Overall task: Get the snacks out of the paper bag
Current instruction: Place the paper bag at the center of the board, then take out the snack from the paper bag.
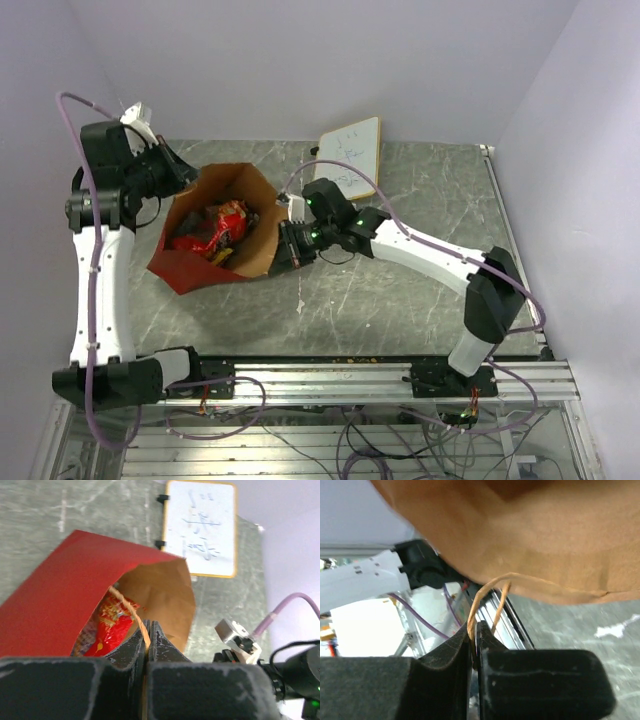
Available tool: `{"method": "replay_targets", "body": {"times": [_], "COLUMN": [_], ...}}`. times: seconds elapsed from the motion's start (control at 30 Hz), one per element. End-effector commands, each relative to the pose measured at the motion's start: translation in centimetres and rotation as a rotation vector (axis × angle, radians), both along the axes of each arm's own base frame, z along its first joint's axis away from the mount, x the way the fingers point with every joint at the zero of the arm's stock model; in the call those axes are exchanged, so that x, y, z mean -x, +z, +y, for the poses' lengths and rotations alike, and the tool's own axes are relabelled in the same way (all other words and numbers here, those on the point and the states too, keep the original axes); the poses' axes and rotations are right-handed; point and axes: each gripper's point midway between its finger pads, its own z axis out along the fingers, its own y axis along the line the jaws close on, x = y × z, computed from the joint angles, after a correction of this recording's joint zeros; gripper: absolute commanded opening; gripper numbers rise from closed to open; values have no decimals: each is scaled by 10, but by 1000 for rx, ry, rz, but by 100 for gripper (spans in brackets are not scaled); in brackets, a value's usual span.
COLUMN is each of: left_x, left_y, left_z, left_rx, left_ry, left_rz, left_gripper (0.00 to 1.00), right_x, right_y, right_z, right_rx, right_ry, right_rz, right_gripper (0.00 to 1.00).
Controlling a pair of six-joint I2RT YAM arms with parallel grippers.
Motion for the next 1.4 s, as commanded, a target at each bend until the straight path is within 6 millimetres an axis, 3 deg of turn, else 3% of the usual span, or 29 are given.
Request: {"method": "replay_targets", "body": {"times": [0.0, 0.13, 0.27, 0.33, 0.47, 0.63, 0.73, 0.87, 1.07, 1.2, 1.37], "left_x": [27, 38, 37, 36, 33, 32, 34, 40, 43, 42, 40], "left_y": [51, 48, 53, 49, 39, 34, 36, 33, 23, 29, 38], "left_z": [-41, -52, -57, -56, -56, -60, -62, -63, -57, -57, -60], "left_rx": [148, 217, 250, 255, 275, 356, 423, 477, 499, 505, 513], "left_ry": [-191, -243, -270, -263, -247, -225, -192, -153, -66, -60, -89], "left_rz": [-219, -174, -139, -111, -65, -9, 19, 54, 112, 123, 114], "left_gripper": [7, 7, 7, 7, 7, 7, 7, 7, 7, 7, 7], "right_x": [8, 3, -8, -15, -24, -35, -46, -42, -37, -30, -32], "right_y": [1, -13, -7, 0, 19, 19, 9, -13, -44, -70, -101], "right_z": [-41, -85, -114, -121, -102, -64, -51, -30, -6, 14, 18], "right_rx": [117, 301, 393, 423, 339, 221, 198, 161, 117, 105, 142], "right_ry": [-7, -77, -182, -229, -282, -354, -480, -624, -744, -772, -823], "right_rz": [-135, -180, -254, -277, -253, -163, -56, 84, 103, 179, 197], "right_gripper": [14, 41, 66, 72, 73, 70, 68, 66, 66, 66, 66]}}
